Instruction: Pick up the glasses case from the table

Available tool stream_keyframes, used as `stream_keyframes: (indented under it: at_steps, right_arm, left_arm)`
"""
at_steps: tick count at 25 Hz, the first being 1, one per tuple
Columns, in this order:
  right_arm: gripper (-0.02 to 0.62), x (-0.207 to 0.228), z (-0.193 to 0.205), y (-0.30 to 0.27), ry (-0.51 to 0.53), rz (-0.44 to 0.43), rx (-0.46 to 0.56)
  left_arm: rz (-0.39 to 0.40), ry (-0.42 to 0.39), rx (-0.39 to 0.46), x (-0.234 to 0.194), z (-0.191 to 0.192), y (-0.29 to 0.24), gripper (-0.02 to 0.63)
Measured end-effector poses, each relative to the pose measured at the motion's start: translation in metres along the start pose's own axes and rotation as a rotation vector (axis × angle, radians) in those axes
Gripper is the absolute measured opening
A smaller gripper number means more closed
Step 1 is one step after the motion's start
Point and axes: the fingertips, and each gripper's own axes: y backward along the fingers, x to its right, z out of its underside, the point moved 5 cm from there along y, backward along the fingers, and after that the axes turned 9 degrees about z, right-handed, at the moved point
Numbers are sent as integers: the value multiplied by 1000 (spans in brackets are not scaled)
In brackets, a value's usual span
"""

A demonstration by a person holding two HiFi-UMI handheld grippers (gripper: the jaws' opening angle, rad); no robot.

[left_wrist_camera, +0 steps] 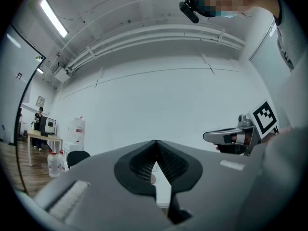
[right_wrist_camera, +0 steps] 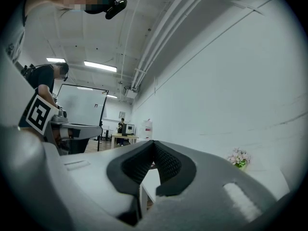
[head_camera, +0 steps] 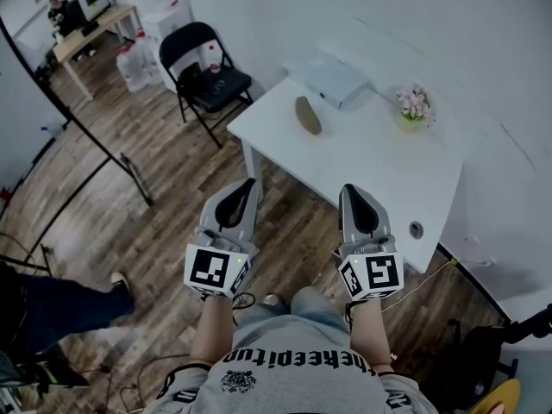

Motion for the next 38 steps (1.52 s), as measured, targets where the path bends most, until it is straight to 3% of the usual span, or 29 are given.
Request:
stream_keyframes:
  at_steps: [12, 38]
  right_arm:
    - [3, 21, 7, -50, 6, 7, 0]
    - [3, 100, 15, -214, 17, -144, 12]
  left_arm:
    - [-28, 3, -5, -33, 11, -35, 18]
    - [-141, -30, 6, -99, 16, -186, 18]
